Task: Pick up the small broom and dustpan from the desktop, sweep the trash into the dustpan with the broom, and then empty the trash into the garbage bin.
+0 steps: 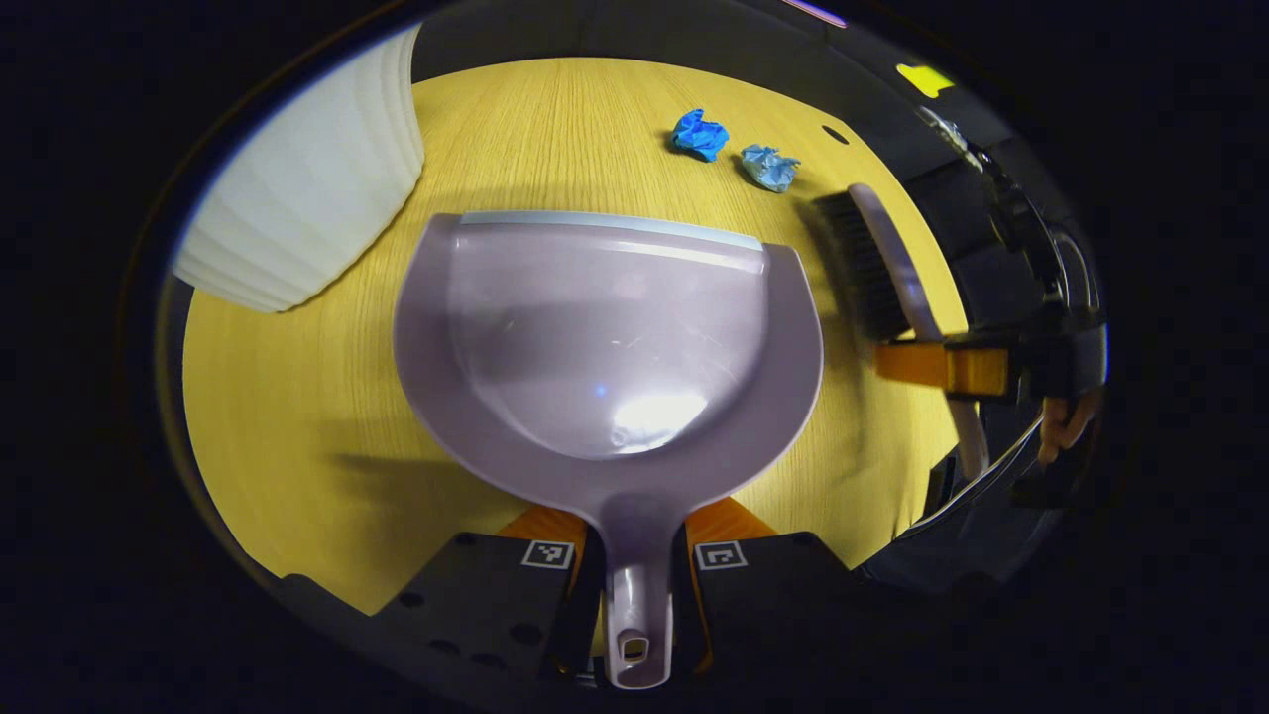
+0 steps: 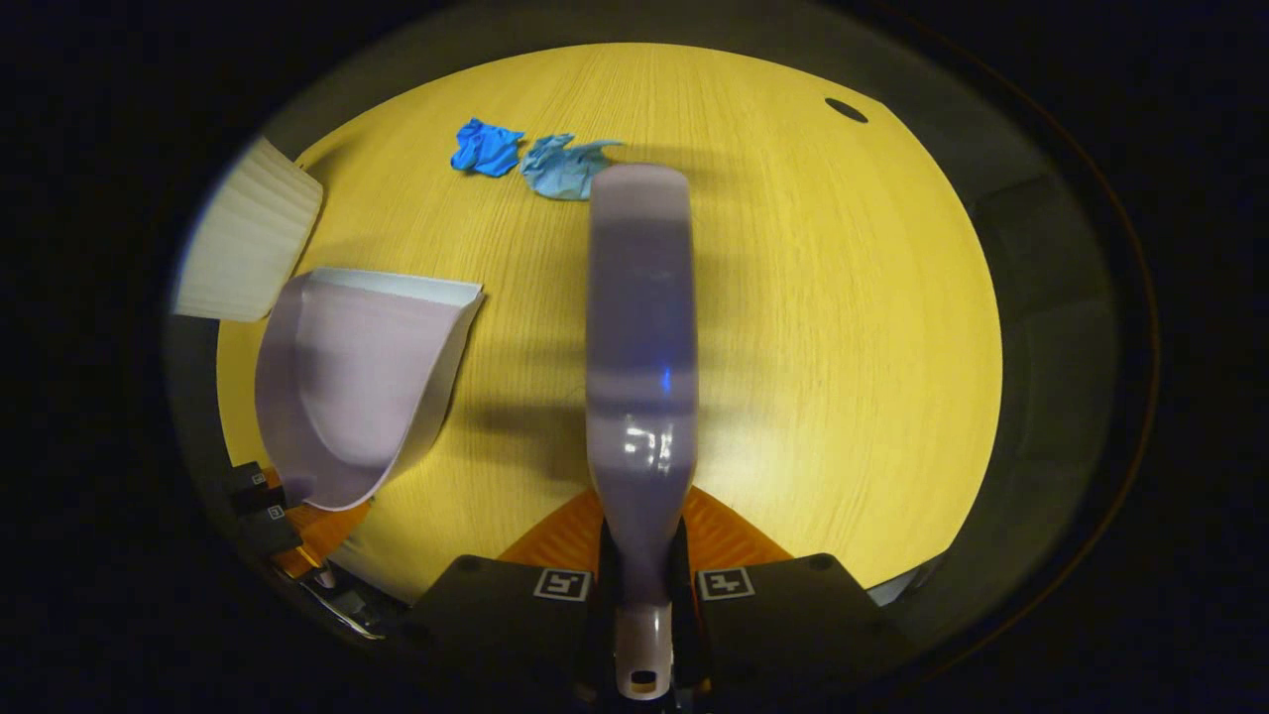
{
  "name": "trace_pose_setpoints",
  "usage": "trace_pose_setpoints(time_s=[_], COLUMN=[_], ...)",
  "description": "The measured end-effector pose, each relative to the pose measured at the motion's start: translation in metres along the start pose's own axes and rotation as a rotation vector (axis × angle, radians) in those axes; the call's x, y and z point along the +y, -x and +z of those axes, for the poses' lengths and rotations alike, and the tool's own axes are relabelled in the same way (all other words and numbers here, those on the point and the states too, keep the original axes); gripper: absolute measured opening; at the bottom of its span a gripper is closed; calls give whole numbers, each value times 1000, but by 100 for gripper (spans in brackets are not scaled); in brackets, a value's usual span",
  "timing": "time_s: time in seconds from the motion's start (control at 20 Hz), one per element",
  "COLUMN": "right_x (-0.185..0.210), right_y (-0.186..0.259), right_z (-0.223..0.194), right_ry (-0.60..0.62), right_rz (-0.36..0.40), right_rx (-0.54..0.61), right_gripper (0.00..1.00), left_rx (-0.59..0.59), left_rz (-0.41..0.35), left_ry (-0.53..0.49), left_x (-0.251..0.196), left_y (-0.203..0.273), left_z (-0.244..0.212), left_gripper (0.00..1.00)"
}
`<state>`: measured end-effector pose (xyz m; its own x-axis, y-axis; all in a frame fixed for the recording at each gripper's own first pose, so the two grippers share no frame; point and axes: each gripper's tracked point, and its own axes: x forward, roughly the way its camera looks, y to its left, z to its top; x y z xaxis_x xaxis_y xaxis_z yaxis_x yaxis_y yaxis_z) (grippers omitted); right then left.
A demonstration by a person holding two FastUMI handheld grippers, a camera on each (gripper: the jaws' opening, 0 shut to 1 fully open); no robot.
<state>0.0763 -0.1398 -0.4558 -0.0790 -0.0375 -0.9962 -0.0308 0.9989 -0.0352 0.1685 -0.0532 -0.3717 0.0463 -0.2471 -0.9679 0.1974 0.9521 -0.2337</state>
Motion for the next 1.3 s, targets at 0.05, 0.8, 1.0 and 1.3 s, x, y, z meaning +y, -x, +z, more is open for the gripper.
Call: trace_pose_setpoints(time_s=[0.05, 0.8, 1.0, 1.3], right_x=[-8, -43, -18, 19], right_y=[2, -28, -34, -22], right_z=[12, 199, 186, 119], right_ry=[11, 439, 519, 780], right_rz=[-7, -163, -85, 46], right_rx=[-11, -68, -17, 125], right_gripper=[25, 24, 24, 25], left_rx=[10, 163, 167, 129], left_rz=[10, 10, 9, -10], left_ry=[-25, -318, -353, -367], left_x=[4, 23, 27, 25], left_y=[-2, 18, 17, 10], left_z=[1, 53, 62, 68], left_gripper=[28, 28, 28, 28])
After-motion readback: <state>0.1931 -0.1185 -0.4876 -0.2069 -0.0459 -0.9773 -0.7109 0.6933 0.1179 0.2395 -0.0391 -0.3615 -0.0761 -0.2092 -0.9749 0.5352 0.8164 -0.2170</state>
